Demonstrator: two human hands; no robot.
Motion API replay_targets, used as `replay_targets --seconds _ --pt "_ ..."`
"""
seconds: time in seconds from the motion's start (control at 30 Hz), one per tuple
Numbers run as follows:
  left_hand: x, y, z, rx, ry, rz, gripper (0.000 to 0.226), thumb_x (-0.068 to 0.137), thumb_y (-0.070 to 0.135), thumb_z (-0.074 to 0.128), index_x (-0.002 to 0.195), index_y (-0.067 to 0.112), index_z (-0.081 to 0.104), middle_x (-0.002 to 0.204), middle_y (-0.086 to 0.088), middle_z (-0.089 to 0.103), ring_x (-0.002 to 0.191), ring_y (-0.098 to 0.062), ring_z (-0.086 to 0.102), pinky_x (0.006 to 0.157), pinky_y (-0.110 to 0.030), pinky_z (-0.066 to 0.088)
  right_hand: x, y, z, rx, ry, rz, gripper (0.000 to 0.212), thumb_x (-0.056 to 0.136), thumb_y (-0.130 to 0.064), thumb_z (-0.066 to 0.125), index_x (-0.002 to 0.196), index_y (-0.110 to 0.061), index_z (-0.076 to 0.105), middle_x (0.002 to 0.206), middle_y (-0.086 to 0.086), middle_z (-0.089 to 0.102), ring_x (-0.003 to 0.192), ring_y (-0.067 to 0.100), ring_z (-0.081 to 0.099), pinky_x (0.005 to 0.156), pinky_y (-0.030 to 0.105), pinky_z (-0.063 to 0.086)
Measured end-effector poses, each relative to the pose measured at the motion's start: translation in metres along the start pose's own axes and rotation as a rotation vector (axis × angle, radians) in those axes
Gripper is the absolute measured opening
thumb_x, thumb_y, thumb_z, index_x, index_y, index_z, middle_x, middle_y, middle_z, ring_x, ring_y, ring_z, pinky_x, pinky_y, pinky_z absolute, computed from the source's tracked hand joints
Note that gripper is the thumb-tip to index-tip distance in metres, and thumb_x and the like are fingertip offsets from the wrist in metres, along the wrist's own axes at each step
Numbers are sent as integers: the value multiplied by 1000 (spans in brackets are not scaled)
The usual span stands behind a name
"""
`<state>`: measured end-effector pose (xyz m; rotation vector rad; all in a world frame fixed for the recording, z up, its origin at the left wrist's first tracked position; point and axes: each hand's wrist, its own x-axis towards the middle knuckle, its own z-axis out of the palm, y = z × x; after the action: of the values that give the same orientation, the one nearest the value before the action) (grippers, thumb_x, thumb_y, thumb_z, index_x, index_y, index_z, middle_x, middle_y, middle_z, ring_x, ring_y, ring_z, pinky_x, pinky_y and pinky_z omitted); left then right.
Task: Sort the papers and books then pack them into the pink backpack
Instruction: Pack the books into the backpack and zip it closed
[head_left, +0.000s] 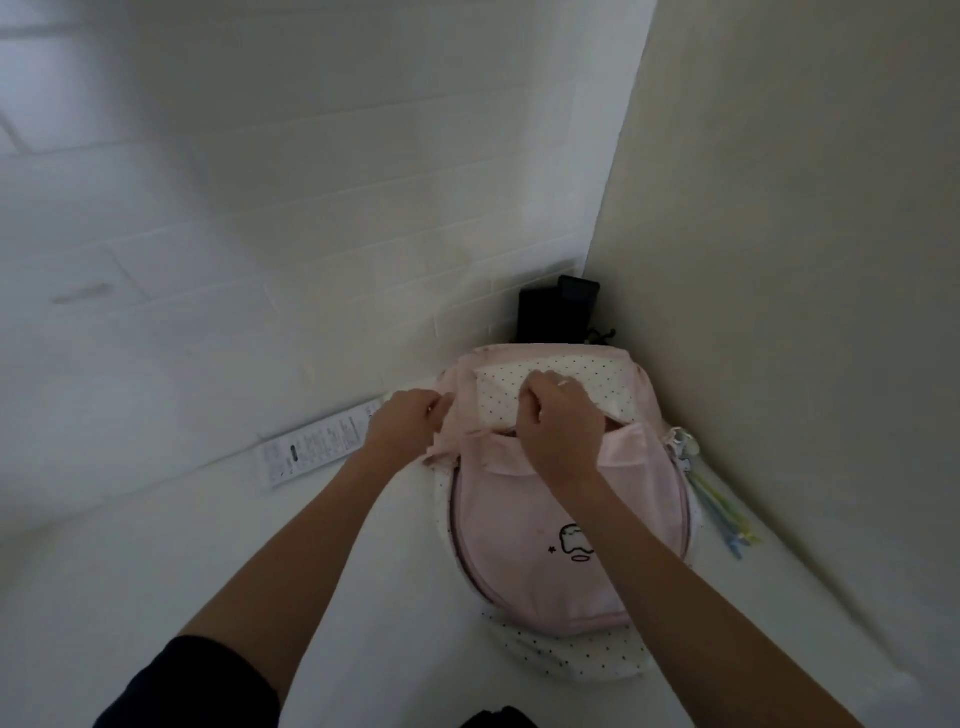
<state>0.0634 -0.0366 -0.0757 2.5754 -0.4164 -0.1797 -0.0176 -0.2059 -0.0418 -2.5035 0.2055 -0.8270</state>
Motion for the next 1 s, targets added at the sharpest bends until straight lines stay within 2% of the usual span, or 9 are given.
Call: replay_targets --seconds 0.07,0.13,0.23,0.37,0.5,0.7,0.83,0.93,1.0 --pt "-6 -21 -10 8 12 -89 47 97 44 39 58 21 54 53 6 58 52 -15 62 60 -28 51 0 -4 20 -199 -154 -111 37 84 -19 47 119 -16 59 122 9 61 109 27 58 88 41 46" --pt "-12 -47 -19 36 45 -177 42 96 41 41 68 16 60 65 -1 64 68 -23 66 65 -30 50 -5 6 39 -405 -558 -48 56 97 -40 36 148 -20 27 158 9 20 145 28 19 114 56 14" --pt "-21 -93 -29 139 75 -291 30 94 39 46 89 13 61 96 -11 67 92 -29 62 71 -32 44 -23 22 62 -571 -822 -8 65 97 -53 22 152 -21 11 160 12 -5 147 32 -9 113 60 -9" --pt "-30 -150 -31 166 -59 -310 47 87 40 59 124 12 52 128 -11 55 121 -27 48 97 -38 41 -32 -5 88 -515 -717 98 59 97 -45 32 149 -22 18 158 20 -5 146 36 -8 112 59 -10" --pt "-24 -187 -25 286 -246 -194 71 88 45 57 144 11 28 152 -10 28 140 -24 27 111 -38 28 -42 -42 118 -355 -640 -65 60 95 -31 40 150 -21 18 161 8 0 148 25 -3 117 48 -5" --pt "4 -214 -16 390 -361 -1 76 91 44 53 147 7 17 155 -10 20 143 -21 20 114 -35 26 -49 -84 173 46 -919 127 57 96 -19 45 148 -15 24 159 9 13 148 18 9 117 30 15" --pt "11 -209 -10 705 -218 117 92 55 58 79 125 3 56 120 -22 57 112 -33 57 83 -37 54 -58 -90 193 3 -930 200 54 94 -19 48 144 -12 29 155 11 25 144 19 24 112 25 21" --pt "9 -204 3 690 -343 112 88 82 43 63 145 -1 20 140 -34 30 130 -40 36 92 -48 46 -64 -92 199 -10 -1029 248 57 96 -17 46 147 -11 24 158 10 17 145 18 19 112 22 14" --pt "9 -201 1 680 -333 78 79 83 31 63 143 -3 25 134 -35 39 124 -39 44 86 -44 51 -62 -98 199 -18 -1058 291 57 97 -18 45 148 -9 22 158 11 17 144 19 22 112 23 16"
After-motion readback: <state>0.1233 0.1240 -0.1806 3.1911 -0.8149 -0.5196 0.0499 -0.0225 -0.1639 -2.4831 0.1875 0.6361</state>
